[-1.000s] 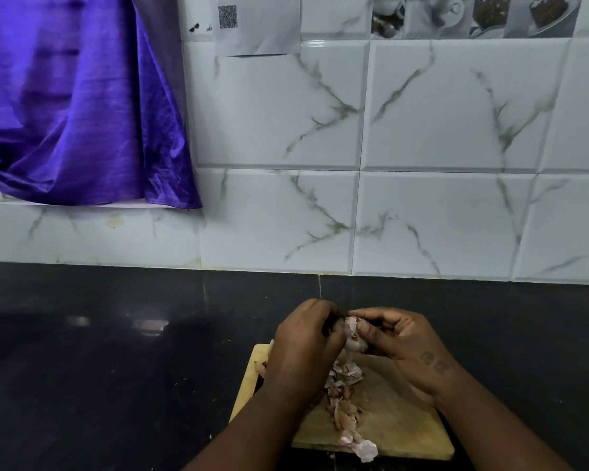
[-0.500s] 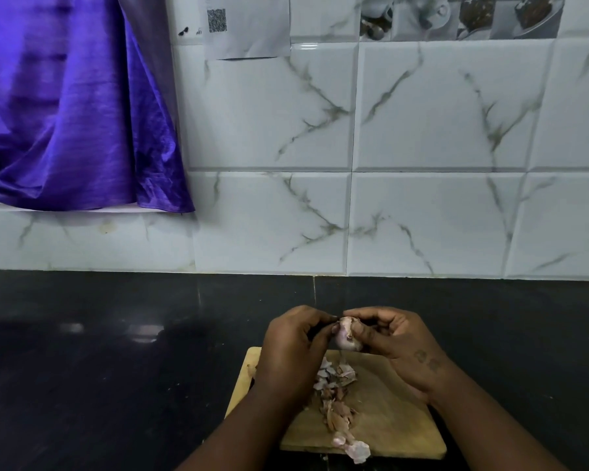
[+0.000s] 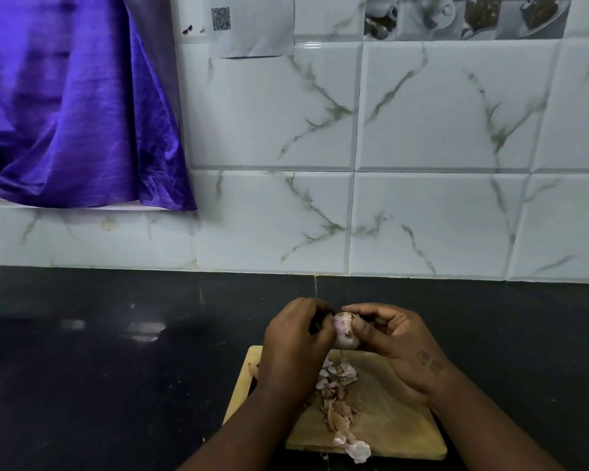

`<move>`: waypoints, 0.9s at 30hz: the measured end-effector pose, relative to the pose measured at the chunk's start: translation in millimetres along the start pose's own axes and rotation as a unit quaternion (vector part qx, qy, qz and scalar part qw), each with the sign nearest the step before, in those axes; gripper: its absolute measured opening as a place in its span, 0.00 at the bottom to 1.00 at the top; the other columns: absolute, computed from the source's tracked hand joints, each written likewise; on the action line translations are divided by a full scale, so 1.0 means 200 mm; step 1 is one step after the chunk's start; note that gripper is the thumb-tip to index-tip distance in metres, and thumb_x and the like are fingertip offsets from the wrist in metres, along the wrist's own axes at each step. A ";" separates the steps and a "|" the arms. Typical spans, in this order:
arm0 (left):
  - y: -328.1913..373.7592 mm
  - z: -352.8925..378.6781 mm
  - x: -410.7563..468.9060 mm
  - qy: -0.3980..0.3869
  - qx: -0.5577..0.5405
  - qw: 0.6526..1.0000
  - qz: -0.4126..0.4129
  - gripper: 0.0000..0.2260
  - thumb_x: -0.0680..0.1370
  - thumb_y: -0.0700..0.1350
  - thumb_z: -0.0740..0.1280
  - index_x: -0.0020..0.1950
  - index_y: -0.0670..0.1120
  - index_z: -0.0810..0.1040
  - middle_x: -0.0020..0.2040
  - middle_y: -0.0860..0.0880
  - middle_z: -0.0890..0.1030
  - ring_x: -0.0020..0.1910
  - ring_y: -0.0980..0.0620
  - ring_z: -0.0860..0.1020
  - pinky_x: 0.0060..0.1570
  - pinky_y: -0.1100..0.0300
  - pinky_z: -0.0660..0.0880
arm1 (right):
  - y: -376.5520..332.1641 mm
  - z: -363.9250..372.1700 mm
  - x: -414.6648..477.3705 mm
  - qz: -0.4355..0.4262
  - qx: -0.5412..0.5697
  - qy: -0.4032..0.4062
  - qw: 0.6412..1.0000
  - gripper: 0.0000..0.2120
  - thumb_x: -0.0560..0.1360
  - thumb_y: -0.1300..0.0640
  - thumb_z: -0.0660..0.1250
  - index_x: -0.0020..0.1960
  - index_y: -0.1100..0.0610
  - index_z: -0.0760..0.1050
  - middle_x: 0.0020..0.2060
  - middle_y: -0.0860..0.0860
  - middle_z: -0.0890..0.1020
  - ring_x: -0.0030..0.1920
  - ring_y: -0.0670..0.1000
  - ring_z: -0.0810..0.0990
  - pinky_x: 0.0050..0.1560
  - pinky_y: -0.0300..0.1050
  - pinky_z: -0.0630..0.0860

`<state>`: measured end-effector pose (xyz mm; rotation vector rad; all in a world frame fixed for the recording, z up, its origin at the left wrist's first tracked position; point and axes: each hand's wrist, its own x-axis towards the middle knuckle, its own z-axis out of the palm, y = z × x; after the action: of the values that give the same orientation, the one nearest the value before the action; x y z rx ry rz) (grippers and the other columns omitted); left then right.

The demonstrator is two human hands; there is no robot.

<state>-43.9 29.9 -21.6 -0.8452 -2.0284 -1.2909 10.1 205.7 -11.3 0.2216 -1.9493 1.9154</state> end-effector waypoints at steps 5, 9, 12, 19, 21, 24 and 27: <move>-0.05 0.01 0.02 0.031 -0.093 0.989 -0.115 0.09 0.78 0.38 0.73 0.46 0.52 0.84 0.41 0.53 0.84 0.41 0.55 0.82 0.40 0.57 0.80 | -0.02 0.00 0.00 0.014 0.086 0.006 0.996 0.15 0.71 0.59 0.74 0.57 0.60 0.85 0.54 0.61 0.87 0.56 0.60 0.86 0.51 0.50 0.84; -0.05 0.00 0.02 -0.005 -0.023 0.992 -0.125 0.07 0.77 0.38 0.72 0.44 0.50 0.84 0.38 0.54 0.83 0.39 0.56 0.80 0.37 0.68 0.74 | -0.02 0.00 0.00 0.023 0.126 -0.011 0.992 0.25 0.64 0.49 0.82 0.58 0.59 0.85 0.57 0.63 0.86 0.57 0.60 0.85 0.50 0.48 0.84; -0.06 0.00 0.03 -0.032 0.038 0.990 -0.132 0.07 0.76 0.39 0.72 0.40 0.50 0.82 0.36 0.53 0.82 0.37 0.57 0.79 0.33 0.67 0.71 | -0.02 0.01 0.00 0.034 0.138 -0.023 0.990 0.26 0.63 0.48 0.82 0.58 0.59 0.85 0.58 0.63 0.85 0.56 0.60 0.86 0.52 0.49 0.84; -0.06 -0.04 0.02 -0.105 0.081 0.984 -0.120 0.07 0.75 0.44 0.73 0.49 0.54 0.87 0.43 0.59 0.83 0.41 0.63 0.80 0.35 0.74 0.69 | -0.06 -0.02 0.00 0.033 0.176 0.003 0.984 0.26 0.61 0.47 0.82 0.55 0.58 0.86 0.57 0.61 0.86 0.53 0.55 0.87 0.46 0.42 0.84; -0.05 -0.03 0.01 -0.116 0.078 0.986 -0.093 0.08 0.74 0.42 0.73 0.49 0.55 0.87 0.43 0.59 0.79 0.43 0.62 0.78 0.37 0.73 0.69 | -0.05 0.00 -0.01 0.054 0.167 0.003 0.984 0.19 0.65 0.52 0.77 0.54 0.58 0.87 0.56 0.62 0.86 0.52 0.55 0.87 0.46 0.43 0.84; -0.02 -0.04 0.02 -0.087 0.039 0.994 -0.053 0.09 0.75 0.41 0.72 0.49 0.55 0.87 0.44 0.59 0.80 0.44 0.59 0.79 0.41 0.68 0.72 | -0.04 0.00 -0.01 0.063 0.162 -0.002 0.985 0.20 0.66 0.52 0.77 0.56 0.59 0.86 0.57 0.63 0.86 0.52 0.55 0.86 0.49 0.45 0.84; 0.00 -0.04 0.02 -0.047 -0.038 0.998 -0.025 0.08 0.79 0.41 0.71 0.53 0.52 0.86 0.46 0.59 0.83 0.47 0.58 0.81 0.44 0.65 0.77 | -0.04 0.00 0.00 0.074 0.160 0.004 0.984 0.17 0.69 0.54 0.75 0.55 0.60 0.86 0.57 0.62 0.86 0.53 0.56 0.86 0.52 0.48 0.83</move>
<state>-45.5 23.2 -17.1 -0.9116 -2.0973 -1.3869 13.6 206.0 -5.0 0.1613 -1.6849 2.3197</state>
